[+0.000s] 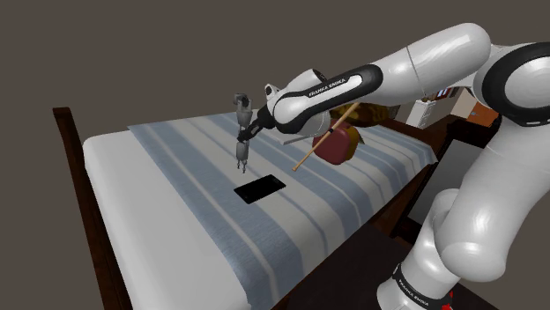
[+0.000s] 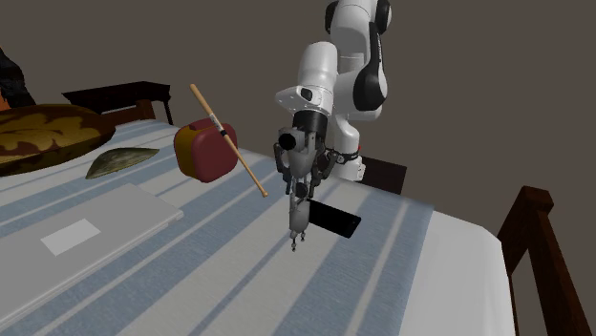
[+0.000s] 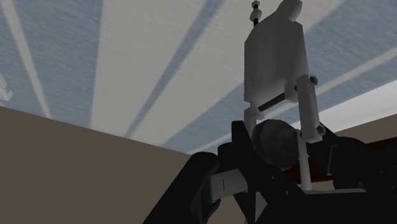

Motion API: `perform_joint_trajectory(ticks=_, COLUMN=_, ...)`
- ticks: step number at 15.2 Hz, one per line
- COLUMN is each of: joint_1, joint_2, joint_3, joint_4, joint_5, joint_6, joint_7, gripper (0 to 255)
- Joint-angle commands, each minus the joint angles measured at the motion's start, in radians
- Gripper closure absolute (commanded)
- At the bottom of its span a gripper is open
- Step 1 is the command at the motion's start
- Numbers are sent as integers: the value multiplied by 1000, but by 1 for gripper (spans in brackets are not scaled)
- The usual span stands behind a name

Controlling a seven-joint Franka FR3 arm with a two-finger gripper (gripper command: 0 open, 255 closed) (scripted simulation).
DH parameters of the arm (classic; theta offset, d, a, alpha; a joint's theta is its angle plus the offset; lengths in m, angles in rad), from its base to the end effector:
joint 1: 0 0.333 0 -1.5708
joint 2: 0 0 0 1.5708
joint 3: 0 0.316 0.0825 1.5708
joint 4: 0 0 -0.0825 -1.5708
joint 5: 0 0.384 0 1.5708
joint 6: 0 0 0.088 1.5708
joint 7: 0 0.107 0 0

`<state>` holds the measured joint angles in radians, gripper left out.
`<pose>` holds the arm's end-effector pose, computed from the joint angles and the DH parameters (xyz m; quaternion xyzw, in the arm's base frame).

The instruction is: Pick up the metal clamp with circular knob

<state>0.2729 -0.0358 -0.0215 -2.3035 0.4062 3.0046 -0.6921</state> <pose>0.5416 0.1094 0.4439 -0.8941 -0.2579 -0.3656 0.0186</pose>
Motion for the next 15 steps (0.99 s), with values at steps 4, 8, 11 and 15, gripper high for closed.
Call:
perform_joint_trajectory(ticks=4, joint_1=-10, joint_2=-22, joint_3=0, joint_4=12, joint_5=-50, joint_6=-35, joint_7=44, gripper=255)
perform_joint_trajectory(ticks=8, joint_1=-24, joint_2=-50, joint_3=4, joint_4=35, joint_5=-103, joint_6=-86, joint_7=92, gripper=255)
perform_joint_trajectory(ticks=11, joint_1=-33, joint_2=-69, joint_3=8, joint_4=55, joint_5=-133, joint_6=-125, joint_7=120, gripper=255)
perform_joint_trajectory(ticks=15, joint_1=-43, joint_2=-91, joint_3=12, joint_4=86, joint_5=-164, joint_6=-177, joint_7=149, gripper=255)
